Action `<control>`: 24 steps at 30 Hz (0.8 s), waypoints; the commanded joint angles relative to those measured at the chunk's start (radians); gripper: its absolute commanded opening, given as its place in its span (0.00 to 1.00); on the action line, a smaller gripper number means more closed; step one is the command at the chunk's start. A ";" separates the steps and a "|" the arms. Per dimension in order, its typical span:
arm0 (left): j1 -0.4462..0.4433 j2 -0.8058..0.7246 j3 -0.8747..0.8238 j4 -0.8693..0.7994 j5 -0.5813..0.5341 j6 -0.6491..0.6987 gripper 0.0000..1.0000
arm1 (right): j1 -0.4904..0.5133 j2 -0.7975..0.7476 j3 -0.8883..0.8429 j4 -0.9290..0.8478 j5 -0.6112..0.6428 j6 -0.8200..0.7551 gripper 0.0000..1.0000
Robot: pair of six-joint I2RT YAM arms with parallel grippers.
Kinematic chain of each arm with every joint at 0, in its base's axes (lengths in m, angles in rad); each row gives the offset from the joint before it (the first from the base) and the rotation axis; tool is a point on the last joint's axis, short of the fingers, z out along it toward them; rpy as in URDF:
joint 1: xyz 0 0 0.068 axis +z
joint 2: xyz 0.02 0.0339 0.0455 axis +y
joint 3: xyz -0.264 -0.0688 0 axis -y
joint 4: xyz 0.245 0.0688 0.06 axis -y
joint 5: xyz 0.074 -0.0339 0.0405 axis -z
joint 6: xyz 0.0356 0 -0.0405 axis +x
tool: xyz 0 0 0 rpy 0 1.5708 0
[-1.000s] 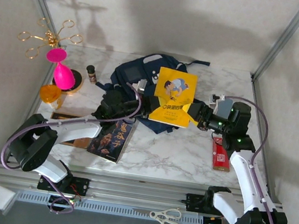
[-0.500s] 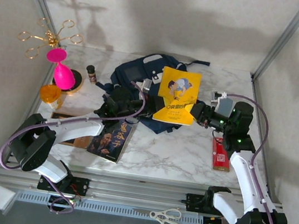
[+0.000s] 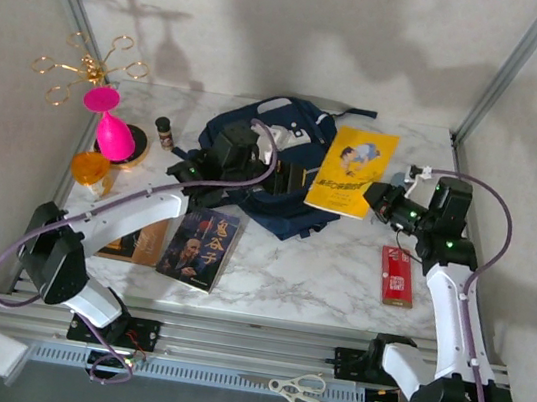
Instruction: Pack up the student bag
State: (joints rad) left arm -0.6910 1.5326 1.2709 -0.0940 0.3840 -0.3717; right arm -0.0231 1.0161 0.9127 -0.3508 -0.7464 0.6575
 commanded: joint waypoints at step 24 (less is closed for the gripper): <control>-0.048 0.534 0.365 -0.273 -0.121 0.455 0.34 | -0.194 0.001 -0.041 -0.083 0.094 -0.063 0.00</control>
State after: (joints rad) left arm -0.7410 2.0506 1.5993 -0.3767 0.3145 0.0616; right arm -0.2081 1.0306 0.8722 -0.4847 -0.6209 0.6197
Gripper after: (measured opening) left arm 0.352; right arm 0.139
